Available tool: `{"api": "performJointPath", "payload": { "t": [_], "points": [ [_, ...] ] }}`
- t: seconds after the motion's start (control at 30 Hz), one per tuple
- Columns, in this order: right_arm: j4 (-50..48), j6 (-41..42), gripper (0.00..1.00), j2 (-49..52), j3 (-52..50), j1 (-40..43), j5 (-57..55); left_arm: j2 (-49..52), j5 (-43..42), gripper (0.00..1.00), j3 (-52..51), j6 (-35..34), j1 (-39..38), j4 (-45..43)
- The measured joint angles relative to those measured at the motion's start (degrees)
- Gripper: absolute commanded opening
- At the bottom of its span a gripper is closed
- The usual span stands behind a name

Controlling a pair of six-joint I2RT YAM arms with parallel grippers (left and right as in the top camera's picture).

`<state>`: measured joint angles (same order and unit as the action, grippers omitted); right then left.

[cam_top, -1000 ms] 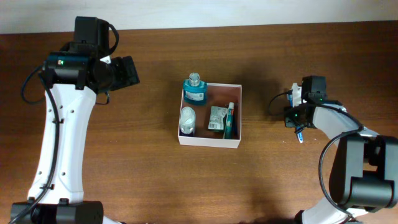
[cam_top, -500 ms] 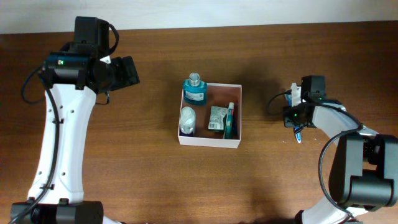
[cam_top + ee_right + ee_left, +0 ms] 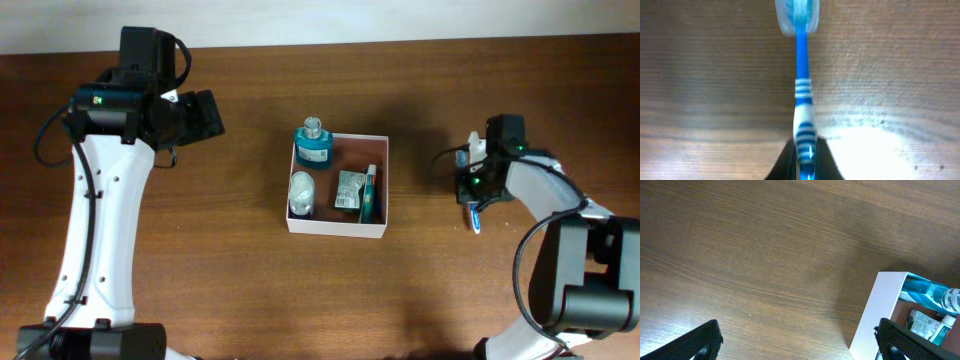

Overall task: Pack container
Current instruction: 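Lower right gripper and close it on the toothbrush handle, then lift the toothbrush and carry it left into the box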

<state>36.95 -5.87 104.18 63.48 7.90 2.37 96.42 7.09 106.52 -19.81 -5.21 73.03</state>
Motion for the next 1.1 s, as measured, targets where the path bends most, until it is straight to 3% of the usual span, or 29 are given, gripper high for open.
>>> {"api": "performJointPath", "payload": {
  "t": [0.33,0.6,0.87,1.1],
  "points": [
    [18.36,3.72,0.04,-3.72,17.38,0.00,10.10,0.00,0.00,0.99,0.00,0.00,0.00,-0.02],
    [23.37,12.02,0.04,-7.41,21.90,-0.96,22.51,0.00,-0.02,0.99,0.00,0.00,0.00,0.00],
    [22.93,19.52,0.04,-7.39,21.90,-12.41,23.63,0.00,0.00,0.99,0.00,0.00,0.00,0.00],
    [22.40,28.41,0.04,-7.39,21.90,-23.34,15.26,0.00,0.00,0.99,0.00,0.00,0.00,0.00]
  ]
}}
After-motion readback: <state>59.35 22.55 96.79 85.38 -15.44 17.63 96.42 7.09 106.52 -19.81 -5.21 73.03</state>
